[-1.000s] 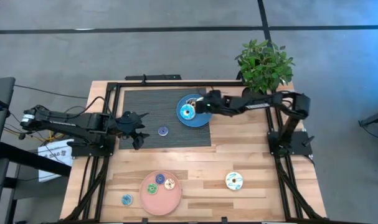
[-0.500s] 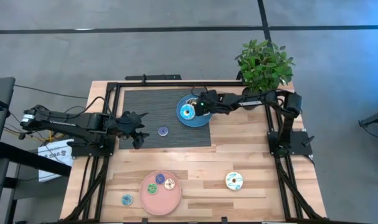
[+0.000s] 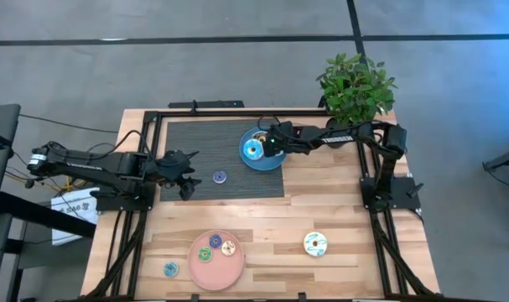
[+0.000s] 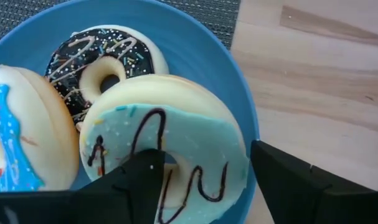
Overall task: Pick & Place donuts
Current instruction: Put the large green donut on the blue plate, then put the small light blue donut on the pink plate
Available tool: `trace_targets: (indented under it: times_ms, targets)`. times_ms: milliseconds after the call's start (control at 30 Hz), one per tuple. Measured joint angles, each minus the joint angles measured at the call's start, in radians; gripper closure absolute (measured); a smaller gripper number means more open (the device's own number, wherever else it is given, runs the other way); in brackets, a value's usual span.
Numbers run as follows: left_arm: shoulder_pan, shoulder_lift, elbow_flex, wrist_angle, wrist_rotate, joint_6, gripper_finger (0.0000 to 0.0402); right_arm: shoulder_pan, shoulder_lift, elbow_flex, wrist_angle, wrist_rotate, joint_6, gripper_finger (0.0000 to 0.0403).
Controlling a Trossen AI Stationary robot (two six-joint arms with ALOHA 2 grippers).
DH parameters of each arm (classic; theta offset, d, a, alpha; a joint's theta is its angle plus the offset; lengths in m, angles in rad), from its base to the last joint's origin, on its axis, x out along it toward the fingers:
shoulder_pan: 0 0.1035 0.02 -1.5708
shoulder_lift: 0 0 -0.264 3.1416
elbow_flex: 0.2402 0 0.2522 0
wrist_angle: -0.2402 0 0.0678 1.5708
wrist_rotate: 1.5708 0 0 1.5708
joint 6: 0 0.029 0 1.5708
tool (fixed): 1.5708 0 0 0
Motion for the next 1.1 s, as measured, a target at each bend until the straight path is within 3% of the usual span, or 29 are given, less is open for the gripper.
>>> trace_targets:
  times_ms: [700,900,1100]
  targets:
    - [0.0,0.0,0.0,0.005,0.017,-0.017,0.0155,0.016,-0.159,-0.001,-0.147,-0.01,-0.065,0.0187]
    - [0.0,0.0,0.0,0.008,0.016,0.026,0.0155,0.101,-0.297,-0.001,-0.309,-0.009,-0.066,0.0193]
    - [0.0,0.0,0.0,0.043,0.024,0.066,0.0155,0.27,-0.383,-0.001,-0.474,0.015,0.086,0.0199]
